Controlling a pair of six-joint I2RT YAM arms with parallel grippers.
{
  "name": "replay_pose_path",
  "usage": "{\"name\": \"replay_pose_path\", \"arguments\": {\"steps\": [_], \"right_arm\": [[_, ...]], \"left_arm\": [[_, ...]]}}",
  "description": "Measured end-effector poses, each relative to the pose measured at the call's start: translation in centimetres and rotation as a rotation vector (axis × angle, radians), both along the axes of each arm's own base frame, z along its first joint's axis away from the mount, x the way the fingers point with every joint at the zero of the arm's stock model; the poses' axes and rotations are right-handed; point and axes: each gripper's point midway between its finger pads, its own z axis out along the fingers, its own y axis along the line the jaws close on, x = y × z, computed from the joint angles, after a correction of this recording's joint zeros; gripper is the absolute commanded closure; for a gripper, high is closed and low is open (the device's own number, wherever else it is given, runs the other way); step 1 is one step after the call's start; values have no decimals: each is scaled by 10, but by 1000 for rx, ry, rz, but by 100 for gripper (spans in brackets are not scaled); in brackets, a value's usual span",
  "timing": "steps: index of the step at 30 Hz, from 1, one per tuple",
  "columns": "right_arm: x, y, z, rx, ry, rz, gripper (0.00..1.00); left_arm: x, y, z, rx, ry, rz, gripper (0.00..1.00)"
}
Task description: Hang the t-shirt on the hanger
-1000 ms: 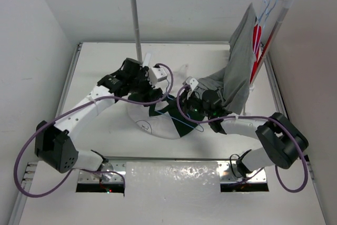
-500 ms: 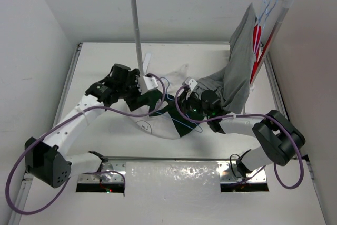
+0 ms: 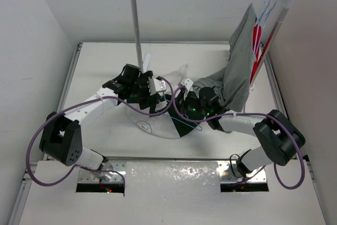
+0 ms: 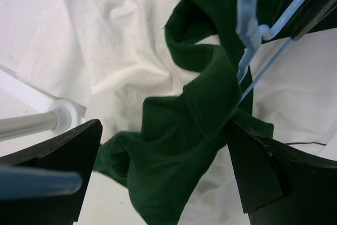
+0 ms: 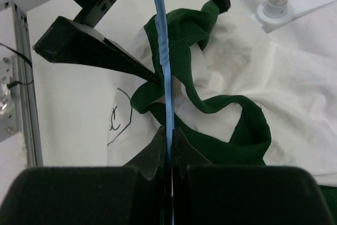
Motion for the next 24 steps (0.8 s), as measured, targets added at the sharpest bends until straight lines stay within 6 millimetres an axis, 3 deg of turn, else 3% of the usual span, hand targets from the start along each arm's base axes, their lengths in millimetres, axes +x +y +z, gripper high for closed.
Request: {"name": "replay_pose_path", "arguments": {"steps": [1, 4, 6, 7, 11, 12, 14, 16, 17, 20, 24], "right_arm": [[-1, 1, 0, -6, -1, 8, 100], [-4, 1, -5, -34, 3, 34, 100], [-5, 1, -7, -49, 2, 43, 100], [-4, 0, -8, -58, 3, 44, 100], [16, -13, -16, -141, 12, -20, 100], [17, -13, -18, -166, 20, -17, 82], [27, -10, -13, -205, 26, -32, 63], [46, -3, 5, -214, 8, -61, 47], [55, 0, 18, -207, -9, -79, 32], [81, 6, 65, -164, -52, -157, 11], [99, -15, 102, -137, -50, -351, 5]], "left_arm": [[-1, -1, -3, -6, 2, -6, 2], [-4, -7, -8, -30, 11, -32, 25], [-5, -12, -12, -47, 35, -53, 78], [-5, -15, -14, -53, 54, -58, 96], [-12, -20, -22, -65, 138, -73, 100], [-12, -20, -23, -67, 146, -61, 100], [-9, -16, -19, -85, 155, -18, 100], [-6, -9, -12, -105, 150, 55, 100], [-5, -7, -7, -114, 144, 84, 100], [7, 3, 7, -143, 117, 215, 100], [26, 23, 14, -181, 114, 414, 100]]}}
